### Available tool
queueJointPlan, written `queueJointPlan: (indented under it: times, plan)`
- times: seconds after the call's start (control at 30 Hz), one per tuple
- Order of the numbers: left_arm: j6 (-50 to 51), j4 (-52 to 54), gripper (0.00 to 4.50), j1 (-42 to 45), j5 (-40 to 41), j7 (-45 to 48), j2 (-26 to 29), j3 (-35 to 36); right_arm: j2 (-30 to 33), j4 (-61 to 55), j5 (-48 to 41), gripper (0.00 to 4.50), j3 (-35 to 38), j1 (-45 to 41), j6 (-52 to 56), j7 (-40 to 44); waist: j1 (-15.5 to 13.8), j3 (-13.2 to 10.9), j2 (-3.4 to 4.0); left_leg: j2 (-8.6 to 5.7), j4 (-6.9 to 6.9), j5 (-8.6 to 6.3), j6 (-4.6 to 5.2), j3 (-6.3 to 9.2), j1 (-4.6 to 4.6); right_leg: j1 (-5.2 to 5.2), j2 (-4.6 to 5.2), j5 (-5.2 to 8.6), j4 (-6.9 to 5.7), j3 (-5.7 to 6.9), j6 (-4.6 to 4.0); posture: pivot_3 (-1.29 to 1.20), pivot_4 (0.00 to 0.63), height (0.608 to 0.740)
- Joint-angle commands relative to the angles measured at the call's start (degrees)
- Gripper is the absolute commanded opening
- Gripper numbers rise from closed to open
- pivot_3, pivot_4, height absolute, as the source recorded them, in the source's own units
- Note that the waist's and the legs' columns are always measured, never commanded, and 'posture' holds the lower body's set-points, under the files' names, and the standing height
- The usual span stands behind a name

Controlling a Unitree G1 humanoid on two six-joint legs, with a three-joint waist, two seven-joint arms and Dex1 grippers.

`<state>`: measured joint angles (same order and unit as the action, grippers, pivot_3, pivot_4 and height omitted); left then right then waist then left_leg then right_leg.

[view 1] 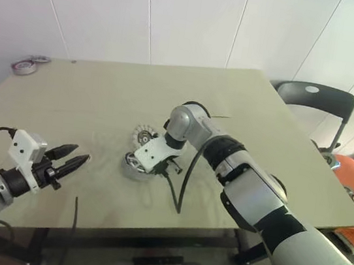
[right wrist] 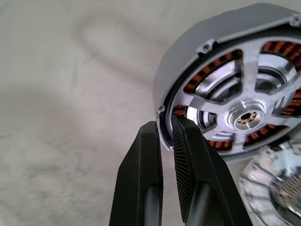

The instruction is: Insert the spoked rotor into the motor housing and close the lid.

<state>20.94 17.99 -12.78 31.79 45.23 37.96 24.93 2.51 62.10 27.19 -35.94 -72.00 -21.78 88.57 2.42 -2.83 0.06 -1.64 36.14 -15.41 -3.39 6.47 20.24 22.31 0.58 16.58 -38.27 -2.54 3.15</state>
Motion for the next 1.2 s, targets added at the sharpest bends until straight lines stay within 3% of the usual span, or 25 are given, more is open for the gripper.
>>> queueJointPlan:
  times: [0.03,0.3,0.6,0.8,0.97,1.13,1.2]
  plan:
    - [-1.05,-0.38,2.26,1.68,-0.28,0.48,0.26,-0.54,3.57,-3.96,-0.1,0.08,-1.38,0.7,0.25,3.8,-0.16,0.01,-0.02,0.0,0.01,0.0,0.0,0.02,0.02,0.0,0.01,0.0,0.01,0.02,0.0,0.0,0.0,0.74]
    - [-1.32,-1.8,2.26,3.18,-0.57,1.35,0.59,-1.56,6.48,-7.5,-3.7,0.08,-4.99,2.07,3.91,3.93,-0.06,0.03,-0.05,0.0,-0.02,0.0,0.0,0.02,0.02,0.02,0.01,0.0,0.02,0.02,0.0,0.0,0.0,0.74]
    - [-0.99,-1.69,2.26,3.5,-0.69,1.43,0.67,-1.76,4.53,-16.23,-13.34,0.08,-9.89,3.33,19.08,3.93,0.09,0.05,-0.07,0.02,-0.03,0.0,0.0,0.03,0.05,0.07,0.0,0.0,0.04,0.02,0.0,0.0,0.0,0.74]
    - [-1.1,-1.01,2.26,2.36,-0.56,1.3,0.52,-1.04,2.42,-15.71,-11.52,0.08,-8.31,3.31,22.11,3.7,0.25,0.05,-0.07,0.04,-0.08,0.0,0.0,0.01,0.07,0.13,-0.03,0.0,0.03,0.01,0.0,0.0,0.0,0.74]
    - [-1.16,-0.92,2.26,2.22,-0.5,1.03,0.48,-0.95,1.92,-14.09,-9.85,0.08,-7.83,2.95,18.58,0.59,0.47,0.05,-0.08,0.08,-0.07,0.0,0.0,0.01,0.03,0.13,-0.06,0.0,-0.01,0.01,-0.01,0.0,0.0,0.74]
    - [-1.32,-1.13,2.26,2.38,-0.51,1.04,0.52,-0.98,1.13,-12.35,-8.96,1.66,-6.68,2.61,17.61,-1.66,1.4,0.06,-0.09,0.1,-0.03,0.0,0.0,0.01,-0.08,0.05,-0.09,0.0,-0.09,0.02,-0.01,0.0,0.0,0.74]
    - [-1.23,-1.22,2.26,2.65,-0.47,1.09,0.61,-1.08,0.57,-11.87,-9.19,1.66,-5.65,1.85,17.87,-2.25,1.72,0.06,-0.09,0.12,-0.02,0.0,-0.01,0.0,-0.15,0.02,-0.09,-0.01,-0.13,0.01,-0.02,0.0,0.0,0.74]
